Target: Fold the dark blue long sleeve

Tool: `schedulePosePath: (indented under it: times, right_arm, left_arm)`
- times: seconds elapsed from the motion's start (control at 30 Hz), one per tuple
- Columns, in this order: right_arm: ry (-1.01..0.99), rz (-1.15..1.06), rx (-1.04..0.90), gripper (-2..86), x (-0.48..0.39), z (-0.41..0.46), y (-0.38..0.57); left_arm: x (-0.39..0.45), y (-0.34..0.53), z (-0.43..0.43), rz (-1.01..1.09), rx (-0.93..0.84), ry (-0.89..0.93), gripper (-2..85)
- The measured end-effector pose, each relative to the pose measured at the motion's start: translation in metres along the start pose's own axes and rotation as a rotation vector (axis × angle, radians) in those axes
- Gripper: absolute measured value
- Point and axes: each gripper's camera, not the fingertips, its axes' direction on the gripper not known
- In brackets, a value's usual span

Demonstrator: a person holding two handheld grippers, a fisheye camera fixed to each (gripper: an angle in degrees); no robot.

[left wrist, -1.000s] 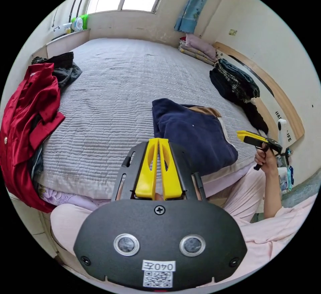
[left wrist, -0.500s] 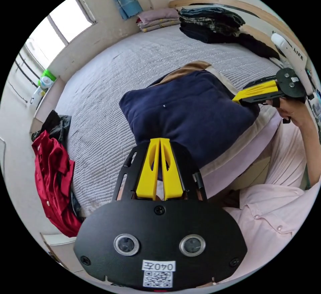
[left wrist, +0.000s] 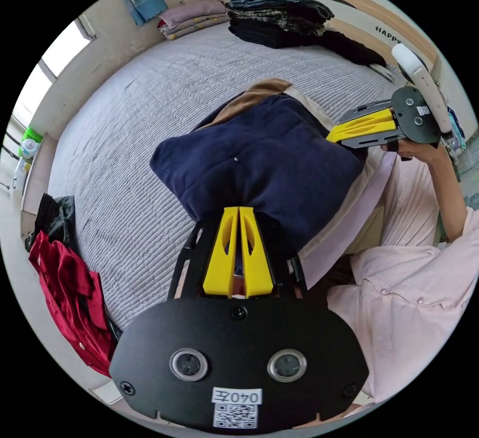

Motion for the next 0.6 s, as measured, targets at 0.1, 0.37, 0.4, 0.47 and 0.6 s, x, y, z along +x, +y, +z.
schedulePosePath:
  times: [0.1,0.37,0.4,0.47,0.6]
  right_arm:
    - [-0.028,0.014,0.006,-0.9,0.002,0.003,0.001]
    - [-0.039,0.040,0.063,-1.0,0.002,0.010,0.013]
    - [-0.037,0.043,0.068,-1.0,0.001,0.011,0.015]
    - [-0.017,0.050,0.088,-1.0,-0.002,0.013,0.020]
    - [0.029,0.045,0.102,-1.0,-0.008,0.011,0.027]
  left_arm:
    - [0.004,-0.005,0.002,0.000,-0.019,-0.009,-0.9]
    - [0.018,0.004,0.006,-0.078,0.023,-0.063,-0.9]
    - [0.022,0.005,0.007,-0.077,0.026,-0.087,-0.9]
    - [0.030,0.007,0.007,-0.070,0.033,-0.132,-0.9]
    - [0.040,0.022,-0.002,-0.096,0.083,-0.200,-0.9]
